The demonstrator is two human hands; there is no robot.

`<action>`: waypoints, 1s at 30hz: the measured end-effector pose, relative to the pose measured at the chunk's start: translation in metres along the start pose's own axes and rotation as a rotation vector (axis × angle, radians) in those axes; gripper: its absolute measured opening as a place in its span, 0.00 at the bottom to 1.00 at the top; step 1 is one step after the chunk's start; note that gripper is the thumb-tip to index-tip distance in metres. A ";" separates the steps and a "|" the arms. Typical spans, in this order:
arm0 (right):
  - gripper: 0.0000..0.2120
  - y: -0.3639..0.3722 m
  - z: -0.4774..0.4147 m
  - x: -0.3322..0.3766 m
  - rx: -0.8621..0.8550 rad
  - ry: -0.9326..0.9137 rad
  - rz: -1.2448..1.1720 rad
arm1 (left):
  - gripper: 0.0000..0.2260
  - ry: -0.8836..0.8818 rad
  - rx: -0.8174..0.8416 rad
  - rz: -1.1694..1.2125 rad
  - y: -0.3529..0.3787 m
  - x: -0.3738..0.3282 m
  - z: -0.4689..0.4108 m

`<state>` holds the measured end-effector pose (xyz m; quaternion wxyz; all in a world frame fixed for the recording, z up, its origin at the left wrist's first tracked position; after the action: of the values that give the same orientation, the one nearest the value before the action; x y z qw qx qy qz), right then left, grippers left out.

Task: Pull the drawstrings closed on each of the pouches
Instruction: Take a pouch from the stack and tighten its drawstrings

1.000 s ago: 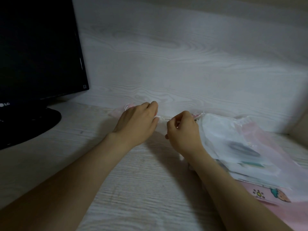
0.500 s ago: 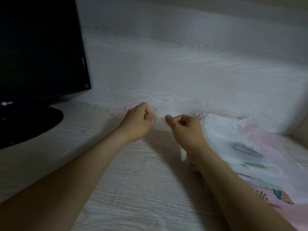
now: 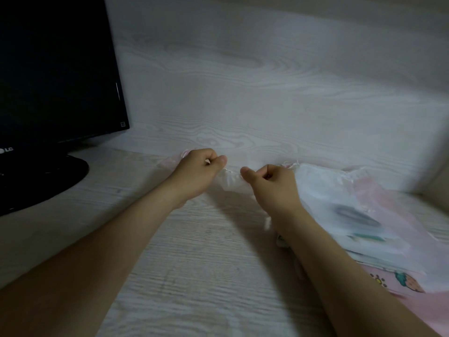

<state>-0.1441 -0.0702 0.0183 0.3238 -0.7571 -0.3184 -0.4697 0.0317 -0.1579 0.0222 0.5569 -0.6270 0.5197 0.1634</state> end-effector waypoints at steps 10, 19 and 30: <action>0.11 0.023 0.009 0.007 0.119 -0.215 0.345 | 0.18 -0.105 0.042 0.255 0.015 0.002 0.003; 0.12 0.024 0.010 0.011 0.119 -0.290 0.400 | 0.13 -0.096 0.016 0.468 0.014 -0.007 0.009; 0.13 0.025 0.013 0.019 0.098 -0.403 0.517 | 0.14 -0.104 0.073 0.430 0.022 -0.005 0.007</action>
<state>-0.1107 -0.0710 0.0264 0.3986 -0.8741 -0.1956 -0.1971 0.0143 -0.1457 0.0121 0.5576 -0.4719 0.6176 0.2916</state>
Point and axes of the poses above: each hand's wrist, its own z-axis away from the middle knuckle, its own y-axis out of the palm, x = y × z, the point moved 10 cm from there along -z, towards the middle knuckle, and after that the axes turned 7 degrees about -z, right-handed, at the moved point
